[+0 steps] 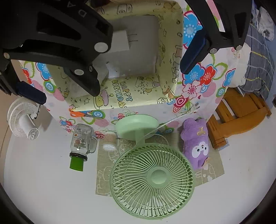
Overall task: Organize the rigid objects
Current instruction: 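Lift both open tools out of the yellow fabric box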
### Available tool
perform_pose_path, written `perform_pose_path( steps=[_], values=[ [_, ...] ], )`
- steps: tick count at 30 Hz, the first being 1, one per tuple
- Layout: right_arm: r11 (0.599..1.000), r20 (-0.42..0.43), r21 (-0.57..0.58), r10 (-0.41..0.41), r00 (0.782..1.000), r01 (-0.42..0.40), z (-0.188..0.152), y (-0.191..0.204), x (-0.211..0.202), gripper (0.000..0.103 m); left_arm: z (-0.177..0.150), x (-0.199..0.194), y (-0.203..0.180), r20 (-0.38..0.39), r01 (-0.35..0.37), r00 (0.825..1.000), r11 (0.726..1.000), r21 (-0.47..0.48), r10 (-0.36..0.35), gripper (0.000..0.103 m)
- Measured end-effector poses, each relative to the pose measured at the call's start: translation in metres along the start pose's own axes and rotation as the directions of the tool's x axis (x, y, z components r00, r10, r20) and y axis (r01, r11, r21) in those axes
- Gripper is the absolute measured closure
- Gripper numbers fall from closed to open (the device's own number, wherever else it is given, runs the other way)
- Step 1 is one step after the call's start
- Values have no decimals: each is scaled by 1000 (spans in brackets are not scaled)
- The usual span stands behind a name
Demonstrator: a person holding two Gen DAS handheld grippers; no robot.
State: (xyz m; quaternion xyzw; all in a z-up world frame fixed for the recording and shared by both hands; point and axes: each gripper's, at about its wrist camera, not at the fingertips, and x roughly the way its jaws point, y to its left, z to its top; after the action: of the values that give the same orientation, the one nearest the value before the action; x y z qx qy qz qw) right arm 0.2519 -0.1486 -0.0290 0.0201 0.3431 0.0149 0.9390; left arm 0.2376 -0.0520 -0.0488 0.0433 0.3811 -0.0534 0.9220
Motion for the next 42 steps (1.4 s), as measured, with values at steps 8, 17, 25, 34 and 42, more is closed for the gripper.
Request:
perform_pose_path(
  steps=[8, 17, 25, 34, 42],
  values=[
    [1000, 22, -7, -8, 1000, 8, -5, 0, -26, 5, -6, -24, -4, 22, 7, 1000, 1000, -1, -7, 0],
    [999, 51, -8, -31, 998, 31, -11, 1, -59, 5, -14, -54, -5, 51, 4, 999, 1000, -7, -3, 0],
    [1000, 78, -12, -27, 997, 28, -21, 3, -88, 5, -24, -80, -5, 77, 22, 997, 1000, -10, -21, 0],
    [1000, 94, -12, -25, 995, 26, -33, 4, -115, 5, -40, -107, -7, 105, 22, 994, 1000, -7, -21, 0],
    [999, 117, -18, -41, 992, 43, -49, 3, -142, 5, -54, -127, -8, 119, 27, 993, 1000, -11, -25, 0]
  ],
)
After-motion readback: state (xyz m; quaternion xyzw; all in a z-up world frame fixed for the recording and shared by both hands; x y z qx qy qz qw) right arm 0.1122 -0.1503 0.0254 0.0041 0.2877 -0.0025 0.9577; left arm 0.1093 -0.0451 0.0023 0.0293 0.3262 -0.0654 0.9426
